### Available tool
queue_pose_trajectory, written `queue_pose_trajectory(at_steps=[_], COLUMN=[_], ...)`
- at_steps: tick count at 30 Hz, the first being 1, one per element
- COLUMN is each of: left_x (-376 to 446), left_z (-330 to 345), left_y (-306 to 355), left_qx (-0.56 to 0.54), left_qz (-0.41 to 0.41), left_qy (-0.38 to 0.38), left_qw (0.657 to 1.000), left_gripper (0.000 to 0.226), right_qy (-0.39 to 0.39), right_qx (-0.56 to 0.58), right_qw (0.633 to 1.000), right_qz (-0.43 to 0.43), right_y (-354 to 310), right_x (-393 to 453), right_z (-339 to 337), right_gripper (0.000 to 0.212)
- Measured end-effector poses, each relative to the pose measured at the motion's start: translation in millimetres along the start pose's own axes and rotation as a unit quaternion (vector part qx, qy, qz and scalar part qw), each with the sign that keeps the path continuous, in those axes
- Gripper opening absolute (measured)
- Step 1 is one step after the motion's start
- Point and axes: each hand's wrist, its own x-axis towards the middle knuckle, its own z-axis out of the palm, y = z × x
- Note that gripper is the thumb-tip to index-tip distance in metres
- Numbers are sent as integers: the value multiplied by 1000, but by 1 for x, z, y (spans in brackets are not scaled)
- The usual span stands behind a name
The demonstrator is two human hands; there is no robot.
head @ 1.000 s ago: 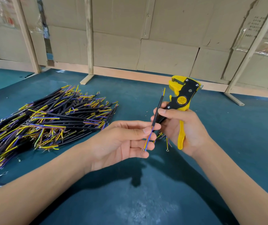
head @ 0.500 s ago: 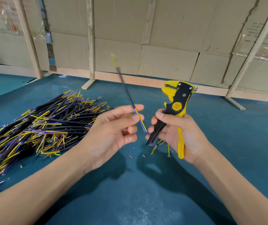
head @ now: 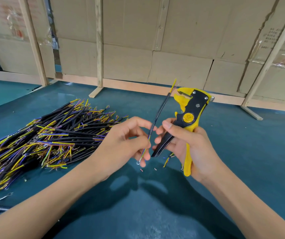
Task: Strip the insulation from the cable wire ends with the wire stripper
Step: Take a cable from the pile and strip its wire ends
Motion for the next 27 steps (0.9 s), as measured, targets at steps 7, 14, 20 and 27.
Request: queue_pose_trajectory(at_steps=[7, 14, 20, 27], left_x=[-7, -14, -14, -14], left_z=[2, 16, 19, 8], left_y=[-2, -14, -15, -8], left_qx=[112, 184, 275, 391], left_qz=[-38, 55, 126, 173], left_qy=[-72, 14, 63, 0], left_qw=[990, 981, 951, 904], left_gripper=[21, 43, 27, 18], right_qy=[44, 4, 10, 48], right_qx=[22, -24, -25, 57], right_qw=[999, 1000, 999, 996], right_qz=[-15, -5, -29, -54], right_y=[-5, -5, -6, -7], right_x=[2, -4, -3, 0], right_z=[-5, 2, 2, 1], right_gripper=[19, 18, 8, 11])
